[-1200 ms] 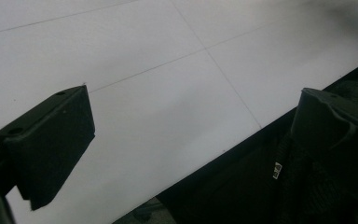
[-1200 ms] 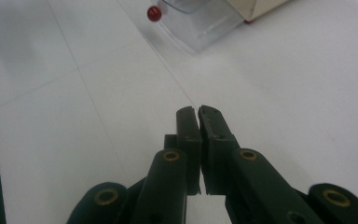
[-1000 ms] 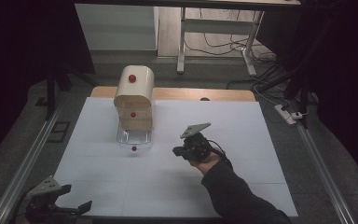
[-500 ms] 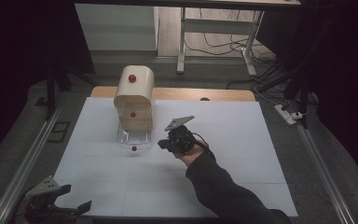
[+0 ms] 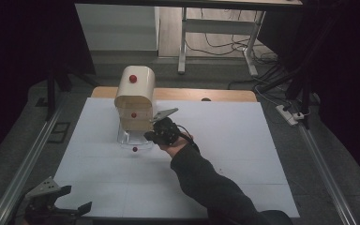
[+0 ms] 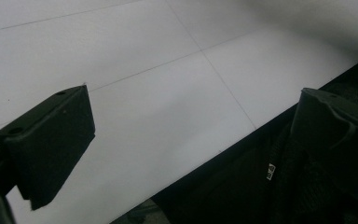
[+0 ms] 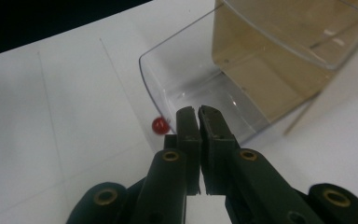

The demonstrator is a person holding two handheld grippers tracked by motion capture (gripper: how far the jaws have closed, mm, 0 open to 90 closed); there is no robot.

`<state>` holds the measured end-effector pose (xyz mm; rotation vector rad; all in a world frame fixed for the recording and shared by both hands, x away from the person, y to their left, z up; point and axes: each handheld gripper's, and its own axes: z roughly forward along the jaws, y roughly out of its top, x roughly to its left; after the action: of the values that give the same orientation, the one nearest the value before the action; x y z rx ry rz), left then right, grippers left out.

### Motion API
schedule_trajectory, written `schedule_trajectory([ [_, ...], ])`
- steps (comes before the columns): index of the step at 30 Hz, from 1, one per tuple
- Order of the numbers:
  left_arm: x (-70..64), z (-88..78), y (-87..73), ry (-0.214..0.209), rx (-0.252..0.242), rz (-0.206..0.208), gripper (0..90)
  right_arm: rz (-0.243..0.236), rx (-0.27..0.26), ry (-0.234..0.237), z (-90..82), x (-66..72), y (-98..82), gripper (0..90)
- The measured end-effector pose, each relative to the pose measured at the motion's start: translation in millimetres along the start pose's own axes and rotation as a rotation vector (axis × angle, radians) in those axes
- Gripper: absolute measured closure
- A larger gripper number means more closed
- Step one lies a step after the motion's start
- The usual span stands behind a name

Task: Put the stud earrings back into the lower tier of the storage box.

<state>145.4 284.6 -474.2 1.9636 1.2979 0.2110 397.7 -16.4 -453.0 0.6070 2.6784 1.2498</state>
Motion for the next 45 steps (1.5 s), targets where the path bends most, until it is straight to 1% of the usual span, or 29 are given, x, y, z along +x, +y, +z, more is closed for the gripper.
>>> schedule_trajectory([
  [2, 0.0, -0.1, -0.2, 0.001, 0.0, -0.002, 0.0, -0.01, 0.004, -0.012, 7.7, 0.2, 2.7, 87.0],
  [3, 0.2, -0.2, -0.3, 0.0, 0.0, -0.002, 0.0, -0.01, 0.004, -0.012, 7.7, 0.2, 2.7, 87.0],
  [4, 0.2, -0.3, -0.4, 0.0, 0.0, -0.003, 0.0, -0.021, 0.011, -0.024, 14.7, -0.4, 4.1, 87.0],
  [6, 0.4, -0.4, -0.5, -0.001, 0.0, -0.003, 0.0, -0.019, 0.022, -0.028, 21.2, -1.3, 3.6, 86.9],
  [7, 0.3, -0.4, -0.6, -0.001, 0.0, -0.003, 0.0, -0.019, 0.022, -0.028, 21.2, -1.3, 3.6, 86.9],
  [8, 0.3, -0.5, -0.7, -0.001, 0.0, -0.003, 0.0, -0.018, 0.029, -0.03, 26.4, -1.9, 1.5, 85.8],
  [9, 0.3, -0.6, -0.8, -0.001, -0.001, -0.002, 0.0, -0.014, 0.028, -0.023, 27.8, -2.2, 0.7, 82.8],
  [11, 0.4, -0.8, -0.9, -0.002, -0.002, -0.003, 0.0, -0.012, 0.03, -0.023, 27.4, -2.1, 0.3, 81.4],
  [12, 0.4, -0.8, -0.9, -0.002, -0.002, -0.003, 0.0, -0.016, 0.018, -0.032, 24.0, -1.9, 0.6, 78.5],
  [14, 0.4, -0.6, -0.8, -0.002, -0.001, -0.004, 0.0, -0.023, 0.014, -0.038, 18.4, -1.2, 1.9, 76.1],
  [16, 0.2, -0.5, -0.7, 0.0, 0.0, -0.002, 0.0, -0.033, 0.017, -0.038, 11.7, -0.3, 2.4, 72.3],
  [17, 0.0, -0.4, -0.6, 0.001, 0.0, -0.002, 0.0, -0.033, 0.017, -0.038, 11.7, -0.3, 2.4, 72.3],
  [18, 0.0, -0.4, -0.6, 0.001, 0.001, -0.002, 0.0, -0.04, 0.024, -0.038, 4.1, 1.1, 1.1, 68.4],
  [19, 0.1, -0.4, -0.5, 0.001, 0.001, -0.003, 0.0, -0.04, 0.024, -0.038, 4.1, 1.1, 1.1, 68.4],
  [20, 0.3, -0.3, -0.5, 0.0, 0.002, -0.004, 0.0, -0.038, 0.03, -0.039, -3.4, 1.8, -2.3, 63.6],
  [21, 0.3, -0.3, -0.4, 0.001, 0.002, -0.005, 0.0, -0.038, 0.03, -0.039, -3.4, 1.8, -2.3, 63.6],
  [22, 0.4, -0.3, -0.4, 0.001, 0.002, -0.006, 0.1, -0.037, 0.034, -0.04, -7.2, 1.7, -4.4, 61.3],
  [23, 0.4, -0.2, -0.3, 0.001, 0.003, -0.007, 0.1, -0.029, 0.041, -0.046, -14.7, 1.6, -9.0, 55.1],
  [24, 0.4, -0.1, -0.2, 0.0, 0.003, -0.007, 0.1, -0.029, 0.041, -0.046, -14.7, 1.6, -9.0, 55.1],
  [26, 0.4, 0.3, 0.1, -0.001, 0.003, -0.006, 0.1, -0.028, 0.05, -0.055, -21.8, 1.6, -13.2, 50.4],
  [27, 0.4, 0.4, 0.2, -0.002, 0.004, -0.006, 0.1, -0.016, 0.053, -0.059, -29.3, 2.3, -17.2, 44.7],
  [29, 0.7, 0.6, 0.4, -0.003, 0.005, -0.007, 0.1, -0.013, 0.055, -0.061, -33.1, 2.5, -19.1, 42.6],
  [34, 0.8, 0.6, 0.4, -0.003, 0.005, -0.009, 0.1, 0.017, 0.04, -0.07, -52.2, 3.4, -30.6, 29.1],
  [38, 1.0, 0.7, 0.6, -0.004, 0.006, -0.012, 0.2, 0.029, 0.055, -0.072, -66.5, 1.1, -42.2, 18.3],
  [39, 1.0, 0.8, 0.6, -0.004, 0.006, -0.011, 0.2, 0.04, 0.067, -0.074, -73.1, 0.0, -49.1, 15.1],
  [40, 1.0, 0.8, 0.6, -0.004, 0.006, -0.012, 0.2, 0.04, 0.067, -0.074, -73.1, 0.0, -49.1, 15.1],
  [42, 1.1, 0.9, 0.7, -0.004, 0.007, -0.013, 0.2, 0.046, 0.086, -0.082, -80.2, -1.7, -56.8, 11.7],
  [44, 1.2, 0.9, 0.7, -0.004, 0.007, -0.014, 0.2, 0.047, 0.096, -0.098, -87.8, -4.1, -65.3, 8.6],
  [45, 1.3, 0.9, 0.7, -0.005, 0.007, -0.014, 0.2, 0.046, 0.105, -0.114, -91.8, -5.7, -69.6, 7.3],
])
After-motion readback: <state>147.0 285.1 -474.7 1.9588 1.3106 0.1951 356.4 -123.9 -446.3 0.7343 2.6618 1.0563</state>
